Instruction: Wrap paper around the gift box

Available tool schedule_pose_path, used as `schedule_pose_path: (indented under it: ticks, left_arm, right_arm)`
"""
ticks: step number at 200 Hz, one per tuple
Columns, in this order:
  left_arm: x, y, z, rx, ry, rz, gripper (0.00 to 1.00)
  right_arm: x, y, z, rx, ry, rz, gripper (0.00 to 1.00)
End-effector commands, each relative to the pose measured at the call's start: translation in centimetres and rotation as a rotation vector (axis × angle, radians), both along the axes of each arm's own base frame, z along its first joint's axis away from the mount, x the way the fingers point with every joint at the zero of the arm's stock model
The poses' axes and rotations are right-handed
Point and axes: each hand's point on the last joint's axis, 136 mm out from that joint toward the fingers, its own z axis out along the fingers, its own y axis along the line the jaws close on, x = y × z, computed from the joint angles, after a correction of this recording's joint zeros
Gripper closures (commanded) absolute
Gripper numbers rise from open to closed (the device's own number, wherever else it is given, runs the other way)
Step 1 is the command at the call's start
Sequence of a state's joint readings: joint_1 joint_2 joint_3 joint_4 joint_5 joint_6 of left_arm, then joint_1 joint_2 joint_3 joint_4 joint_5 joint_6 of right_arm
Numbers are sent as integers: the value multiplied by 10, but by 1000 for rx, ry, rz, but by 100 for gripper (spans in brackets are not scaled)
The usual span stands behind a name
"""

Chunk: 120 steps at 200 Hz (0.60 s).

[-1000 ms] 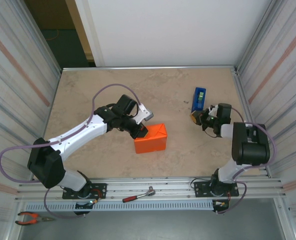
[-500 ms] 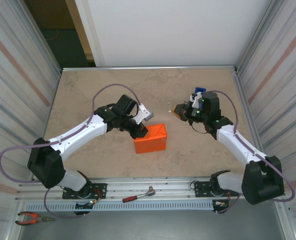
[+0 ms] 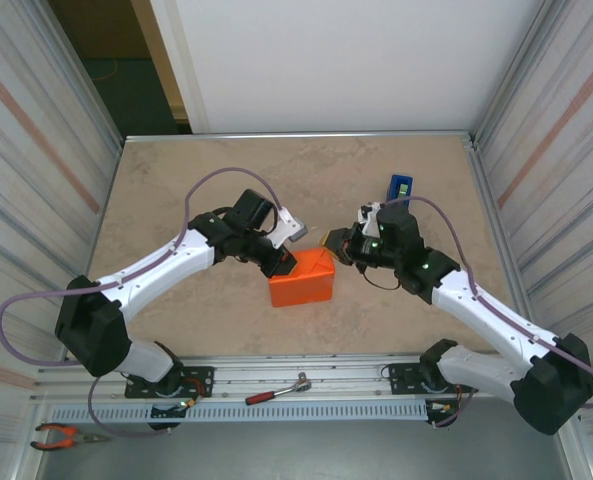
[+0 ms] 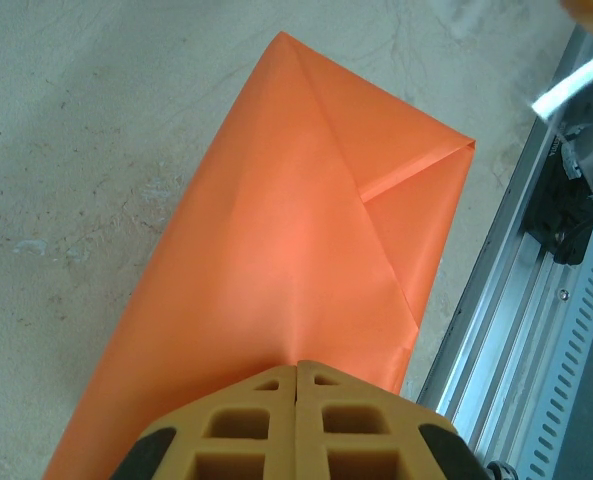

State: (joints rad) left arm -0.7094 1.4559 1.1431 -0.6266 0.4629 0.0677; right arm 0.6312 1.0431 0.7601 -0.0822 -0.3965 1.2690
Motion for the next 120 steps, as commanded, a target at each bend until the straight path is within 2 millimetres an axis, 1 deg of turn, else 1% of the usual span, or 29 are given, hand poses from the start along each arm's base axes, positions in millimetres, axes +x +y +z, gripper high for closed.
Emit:
schedule_pose_path:
  ticks: [1, 42, 66, 120]
  left_arm:
    - [-31, 26, -63, 214, 158, -21, 100]
    - [-32, 26, -63, 216, 159, -21, 100]
    - [-32, 26, -63, 215, 160, -23, 100]
    - [-33, 26, -63, 215, 161, -23, 100]
  right_arm:
    - [-4, -3, -8, -7, 39, -67, 100]
    - [-17, 6, -16, -24, 58, -96, 100]
    - [-18, 11, -16, -27, 55, -103, 100]
    - [-20, 21, -28, -36, 76, -95, 100]
